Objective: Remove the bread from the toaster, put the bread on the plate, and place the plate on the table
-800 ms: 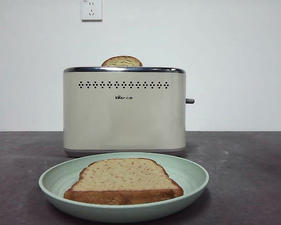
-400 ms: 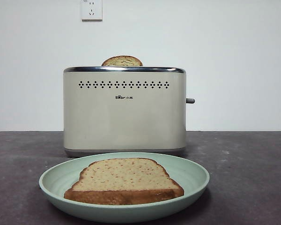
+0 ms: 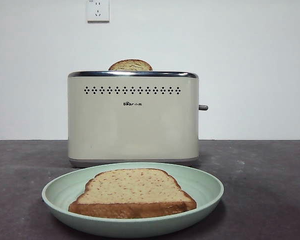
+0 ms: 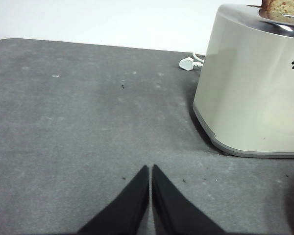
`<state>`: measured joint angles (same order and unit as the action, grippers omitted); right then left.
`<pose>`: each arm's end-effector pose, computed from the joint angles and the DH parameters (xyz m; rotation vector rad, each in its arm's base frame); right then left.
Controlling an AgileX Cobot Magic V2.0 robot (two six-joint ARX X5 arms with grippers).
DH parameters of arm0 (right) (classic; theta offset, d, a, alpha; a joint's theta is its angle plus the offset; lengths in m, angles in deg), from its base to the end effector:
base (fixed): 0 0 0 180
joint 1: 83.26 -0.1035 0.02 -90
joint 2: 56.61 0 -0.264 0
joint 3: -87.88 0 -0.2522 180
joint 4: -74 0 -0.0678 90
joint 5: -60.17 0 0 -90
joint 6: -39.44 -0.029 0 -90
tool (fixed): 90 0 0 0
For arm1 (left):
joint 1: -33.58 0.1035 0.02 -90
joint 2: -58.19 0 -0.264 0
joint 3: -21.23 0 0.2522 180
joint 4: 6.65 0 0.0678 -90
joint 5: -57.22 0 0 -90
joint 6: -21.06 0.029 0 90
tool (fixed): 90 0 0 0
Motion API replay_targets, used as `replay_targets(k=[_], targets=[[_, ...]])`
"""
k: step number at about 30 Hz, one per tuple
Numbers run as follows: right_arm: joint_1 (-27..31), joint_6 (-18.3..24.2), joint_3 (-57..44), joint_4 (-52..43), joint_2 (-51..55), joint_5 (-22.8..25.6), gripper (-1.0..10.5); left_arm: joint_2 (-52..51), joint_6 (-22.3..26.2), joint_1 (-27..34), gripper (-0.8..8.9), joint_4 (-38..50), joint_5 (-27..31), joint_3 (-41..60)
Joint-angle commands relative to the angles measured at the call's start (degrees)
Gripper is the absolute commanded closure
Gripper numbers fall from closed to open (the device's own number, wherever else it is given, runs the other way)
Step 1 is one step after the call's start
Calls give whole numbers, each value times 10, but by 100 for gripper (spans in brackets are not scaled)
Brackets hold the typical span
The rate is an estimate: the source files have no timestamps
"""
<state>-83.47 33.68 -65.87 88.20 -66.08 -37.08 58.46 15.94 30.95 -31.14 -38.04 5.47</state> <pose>0.0975 0.0040 0.2241 0.0976 -0.0384 0.1323 0.0943 -0.0070 0.1570 -0.0926 0.1632 -0.1303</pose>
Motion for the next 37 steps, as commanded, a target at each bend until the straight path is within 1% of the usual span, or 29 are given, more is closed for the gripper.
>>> replay_targets(k=[1, 3, 11, 20, 27, 37], targets=[[5, 6, -31, -10, 27, 6, 941, -1, -2, 1, 806, -13, -1, 6], [5, 6, -56, -9, 48, 19, 941, -1, -2, 1, 806, -13, -1, 6], [5, -3, -119, -2, 92, 18, 941, -1, -2, 1, 806, -13, -1, 6], [5, -2, -118, 97, 93, 19, 941, -1, -2, 1, 806, -13, -1, 6], [5, -2, -117, 69, 93, 28, 941, -1, -2, 1, 806, -13, -1, 6], [4, -2, -117, 51, 93, 28, 941, -1, -2, 1, 806, -13, -1, 6]])
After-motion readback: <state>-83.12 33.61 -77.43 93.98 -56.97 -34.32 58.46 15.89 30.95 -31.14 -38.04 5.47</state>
